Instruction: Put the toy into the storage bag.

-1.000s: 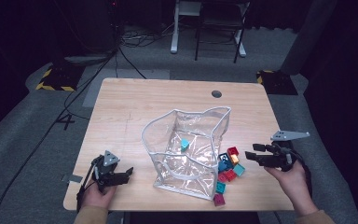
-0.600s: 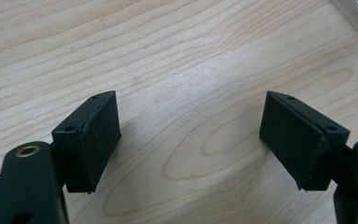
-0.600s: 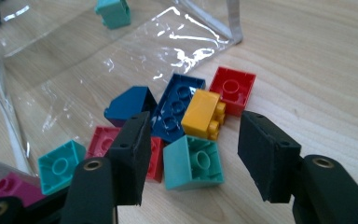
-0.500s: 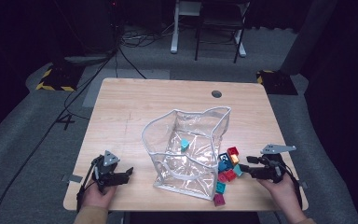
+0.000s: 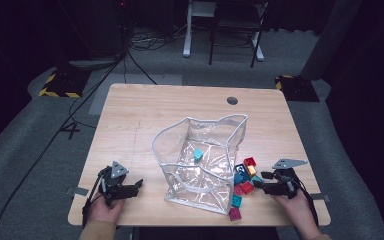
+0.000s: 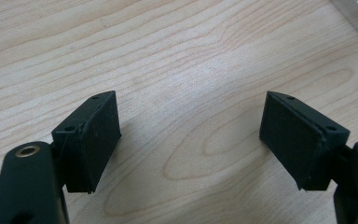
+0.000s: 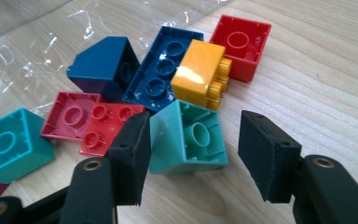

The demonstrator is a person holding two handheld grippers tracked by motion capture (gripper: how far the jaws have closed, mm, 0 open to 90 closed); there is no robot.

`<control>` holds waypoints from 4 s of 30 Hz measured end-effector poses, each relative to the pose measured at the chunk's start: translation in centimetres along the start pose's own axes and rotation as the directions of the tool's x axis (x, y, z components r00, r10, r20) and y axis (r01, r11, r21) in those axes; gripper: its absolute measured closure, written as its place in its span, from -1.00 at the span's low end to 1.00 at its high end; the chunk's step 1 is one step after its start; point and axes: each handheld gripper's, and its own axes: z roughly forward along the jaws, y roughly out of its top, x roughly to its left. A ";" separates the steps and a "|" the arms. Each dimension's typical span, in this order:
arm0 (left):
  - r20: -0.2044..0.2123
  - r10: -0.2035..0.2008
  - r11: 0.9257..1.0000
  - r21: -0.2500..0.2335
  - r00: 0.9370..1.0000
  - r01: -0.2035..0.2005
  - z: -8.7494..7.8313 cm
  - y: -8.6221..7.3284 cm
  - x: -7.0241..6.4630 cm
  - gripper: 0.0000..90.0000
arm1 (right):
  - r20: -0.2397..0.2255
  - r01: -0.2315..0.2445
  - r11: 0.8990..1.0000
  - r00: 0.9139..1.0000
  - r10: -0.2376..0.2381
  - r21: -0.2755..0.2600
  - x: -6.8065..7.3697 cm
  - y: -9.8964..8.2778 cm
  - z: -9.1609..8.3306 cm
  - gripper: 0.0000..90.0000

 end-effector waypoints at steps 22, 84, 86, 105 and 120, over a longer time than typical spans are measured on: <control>0.000 0.000 1.000 0.000 1.000 0.000 0.0 0.0 0.0 -0.54 | 0.079 0.069 0.997 0.994 -0.071 0.027 -0.6 -0.1 0.8 0.03; -0.002 -0.010 1.000 -0.001 1.000 0.010 0.1 0.1 0.0 -0.54 | -0.022 0.084 0.986 0.996 -0.088 -0.142 1.4 7.8 -9.0 0.06; -0.004 -0.010 1.000 -0.001 1.000 0.010 0.1 0.1 0.0 -0.54 | -0.027 0.094 0.984 0.995 -0.100 -0.151 1.5 8.7 -9.5 0.06; -0.014 -0.025 1.000 0.005 1.000 0.025 0.4 0.4 0.2 -0.59 | -0.049 0.163 0.969 0.983 -0.174 -0.185 3.4 15.9 -12.0 0.06; -0.017 -0.030 1.000 0.004 0.999 0.030 0.4 0.4 0.1 -0.60 | -0.080 0.196 0.963 0.974 -0.214 -0.187 4.9 20.8 -12.0 0.06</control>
